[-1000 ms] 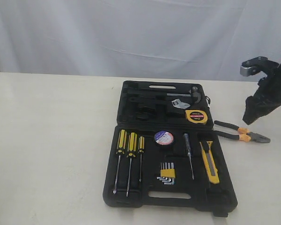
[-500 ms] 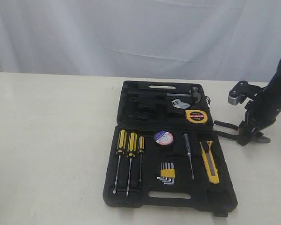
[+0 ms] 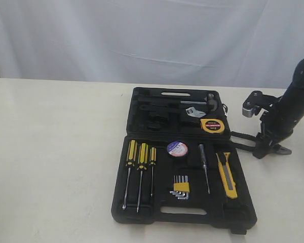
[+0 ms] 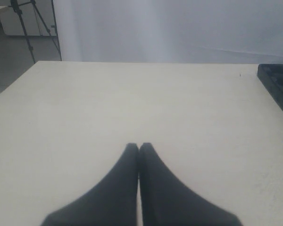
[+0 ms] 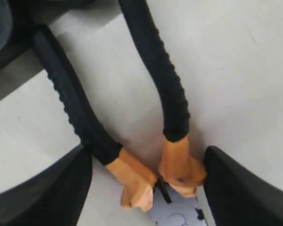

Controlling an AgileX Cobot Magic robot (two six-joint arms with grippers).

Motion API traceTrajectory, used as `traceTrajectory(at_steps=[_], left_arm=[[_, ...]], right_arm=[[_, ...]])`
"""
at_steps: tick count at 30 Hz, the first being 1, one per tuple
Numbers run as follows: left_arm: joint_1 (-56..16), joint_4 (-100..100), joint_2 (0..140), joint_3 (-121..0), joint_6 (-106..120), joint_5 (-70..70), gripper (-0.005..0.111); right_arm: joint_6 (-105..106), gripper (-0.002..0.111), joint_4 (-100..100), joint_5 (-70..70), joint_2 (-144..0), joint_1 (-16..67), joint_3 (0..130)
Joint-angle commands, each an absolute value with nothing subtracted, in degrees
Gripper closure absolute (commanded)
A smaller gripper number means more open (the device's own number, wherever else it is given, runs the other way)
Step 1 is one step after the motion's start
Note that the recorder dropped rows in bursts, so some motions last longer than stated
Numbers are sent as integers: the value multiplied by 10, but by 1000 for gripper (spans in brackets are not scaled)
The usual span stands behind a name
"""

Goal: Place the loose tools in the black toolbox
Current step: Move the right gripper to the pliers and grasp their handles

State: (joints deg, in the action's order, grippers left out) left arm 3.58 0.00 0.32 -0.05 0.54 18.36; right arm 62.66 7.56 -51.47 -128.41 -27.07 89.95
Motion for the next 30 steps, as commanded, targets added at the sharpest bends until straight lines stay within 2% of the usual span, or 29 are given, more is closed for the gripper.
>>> traceTrajectory(at_steps=[1,4,6,8,9,20,30], left_arm=[[33,0,0,0,4,183,107],[33,0,0,0,4,183,107],[33,0,0,0,4,183,107],[33,0,0,0,4,183,107],[33,0,0,0,4,183,107],[33,0,0,0,4,183,107],[33,0,0,0,4,183,107]], right_arm=[[621,64,26,-537,-1296,-270,896],[605,66,29,-543,-1297,-272,896],[603,80,29,-544,-1297,-272,896],[603,105,29,-547,-1297,-270,896],[603,108,29,-549,-1297,-270,896],[506,109,-5,-548,-1295,-270,899],[557,109,0,-576,-1296,-270,899]])
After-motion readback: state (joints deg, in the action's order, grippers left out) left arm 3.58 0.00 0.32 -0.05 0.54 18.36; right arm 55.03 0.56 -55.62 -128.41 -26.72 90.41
